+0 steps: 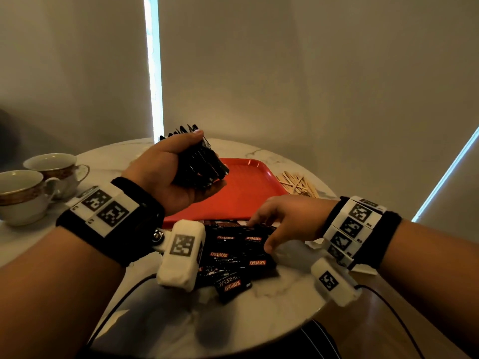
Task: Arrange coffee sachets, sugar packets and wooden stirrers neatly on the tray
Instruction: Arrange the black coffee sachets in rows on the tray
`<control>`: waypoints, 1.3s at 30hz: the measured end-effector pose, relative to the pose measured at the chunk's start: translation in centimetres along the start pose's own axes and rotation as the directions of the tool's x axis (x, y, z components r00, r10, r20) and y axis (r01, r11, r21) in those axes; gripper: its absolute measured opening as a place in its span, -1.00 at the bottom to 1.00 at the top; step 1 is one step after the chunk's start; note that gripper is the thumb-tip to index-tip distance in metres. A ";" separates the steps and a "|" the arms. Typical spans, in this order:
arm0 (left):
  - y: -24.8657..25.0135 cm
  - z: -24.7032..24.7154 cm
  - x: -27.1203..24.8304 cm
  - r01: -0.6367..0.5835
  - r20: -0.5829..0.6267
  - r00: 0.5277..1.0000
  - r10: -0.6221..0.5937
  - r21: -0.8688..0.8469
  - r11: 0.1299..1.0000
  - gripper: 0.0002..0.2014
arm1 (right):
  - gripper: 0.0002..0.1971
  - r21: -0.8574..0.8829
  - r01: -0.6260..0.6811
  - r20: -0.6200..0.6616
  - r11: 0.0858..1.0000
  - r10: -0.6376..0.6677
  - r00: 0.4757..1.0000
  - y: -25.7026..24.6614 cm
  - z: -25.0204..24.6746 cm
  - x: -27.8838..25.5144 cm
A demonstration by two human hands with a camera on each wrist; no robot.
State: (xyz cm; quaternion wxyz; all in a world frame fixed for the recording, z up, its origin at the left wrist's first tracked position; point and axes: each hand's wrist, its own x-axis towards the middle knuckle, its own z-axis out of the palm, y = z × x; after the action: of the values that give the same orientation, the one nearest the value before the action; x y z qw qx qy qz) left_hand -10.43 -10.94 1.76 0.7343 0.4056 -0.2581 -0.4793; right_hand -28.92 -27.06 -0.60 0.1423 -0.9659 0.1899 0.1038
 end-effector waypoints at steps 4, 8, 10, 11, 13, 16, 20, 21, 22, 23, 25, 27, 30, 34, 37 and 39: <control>-0.1 0.2 -0.1 -0.004 -0.004 1.000 0.003 -0.007 1.000 -0.58 | -0.54 -0.033 0.023 0.010 0.999 -0.023 1.000 0.3 0.0 -0.3; -0.1 0.6 -0.1 -0.006 -0.004 1.000 0.006 0.000 1.000 -0.63 | -0.57 -0.039 0.048 0.005 0.998 -0.047 0.999 0.4 0.2 -0.1; 0.0 0.7 -0.1 -0.004 -0.001 1.000 0.004 -0.003 1.000 -0.69 | -0.53 -0.007 0.047 -0.004 0.999 -0.047 0.999 0.4 0.0 -0.1; 0.0 0.7 -0.1 -0.001 0.000 1.000 0.001 -0.004 1.000 -0.69 | -0.49 0.011 0.039 -0.003 0.999 -0.039 0.999 0.4 -0.1 -0.2; 0.0 0.8 -0.1 0.002 -0.002 1.000 -0.002 -0.006 1.000 -0.64 | -0.40 0.003 0.029 0.000 1.000 -0.029 1.000 0.4 0.0 -0.2; -0.1 0.7 -0.1 0.010 0.000 1.000 -0.010 -0.008 1.000 -0.57 | -0.36 -0.073 0.039 0.003 0.997 -0.039 0.999 0.2 0.4 0.1; -0.2 0.5 0.0 0.010 -0.011 1.000 -0.011 -0.012 1.000 -0.67 | -0.52 -0.067 0.086 -0.058 0.994 -0.090 0.994 0.3 0.6 0.4; -0.2 0.5 0.0 0.011 -0.013 1.000 -0.011 -0.015 1.000 -0.69 | -0.56 -0.052 0.094 -0.088 0.994 -0.099 0.991 0.3 0.5 0.3; -0.2 0.4 0.0 0.011 -0.013 1.000 -0.011 -0.016 1.000 -0.69 | -0.59 -0.043 0.095 -0.117 0.995 -0.099 0.988 0.3 0.5 0.3; -0.2 0.4 0.0 0.010 -0.012 1.000 -0.010 -0.015 1.000 -0.69 | -0.60 -0.045 0.092 -0.138 0.995 -0.097 0.986 0.4 0.6 0.2; -0.2 0.5 0.1 0.013 -0.007 1.000 -0.013 -0.014 1.000 -0.67 | -0.59 -0.090 0.080 -0.144 0.993 -0.093 0.985 0.3 0.7 0.3; -0.2 0.5 0.2 0.015 -0.003 1.000 -0.015 -0.015 1.000 -0.66 | -0.56 -0.168 0.086 -0.132 0.982 -0.109 0.985 0.0 1.0 0.4; -0.2 0.7 0.3 0.016 0.003 1.000 -0.016 -0.016 1.000 -0.67 | -0.53 -0.255 0.106 -0.110 0.961 -0.138 0.984 -0.4 1.4 0.8; -0.2 0.6 0.4 0.017 0.001 1.000 -0.017 -0.016 1.000 -0.67 | -0.66 -0.273 0.097 -0.183 0.957 -0.151 0.971 -0.3 1.5 1.0; -0.2 0.4 0.4 0.022 -0.009 1.000 -0.022 -0.018 1.000 -0.68 | -0.74 -0.269 0.081 -0.218 0.960 -0.143 0.965 -0.1 1.3 1.0; -0.2 0.4 0.4 0.024 -0.014 1.000 -0.024 -0.011 1.000 -0.64 | -0.76 -0.261 0.085 -0.220 0.962 -0.145 0.965 -0.1 1.3 1.0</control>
State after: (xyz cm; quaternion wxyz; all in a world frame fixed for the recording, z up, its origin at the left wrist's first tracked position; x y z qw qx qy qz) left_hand -10.71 -11.50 1.81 0.7324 0.4080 -0.2456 -0.4865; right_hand -28.15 -26.92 -2.10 0.0020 -0.9909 0.1343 0.0023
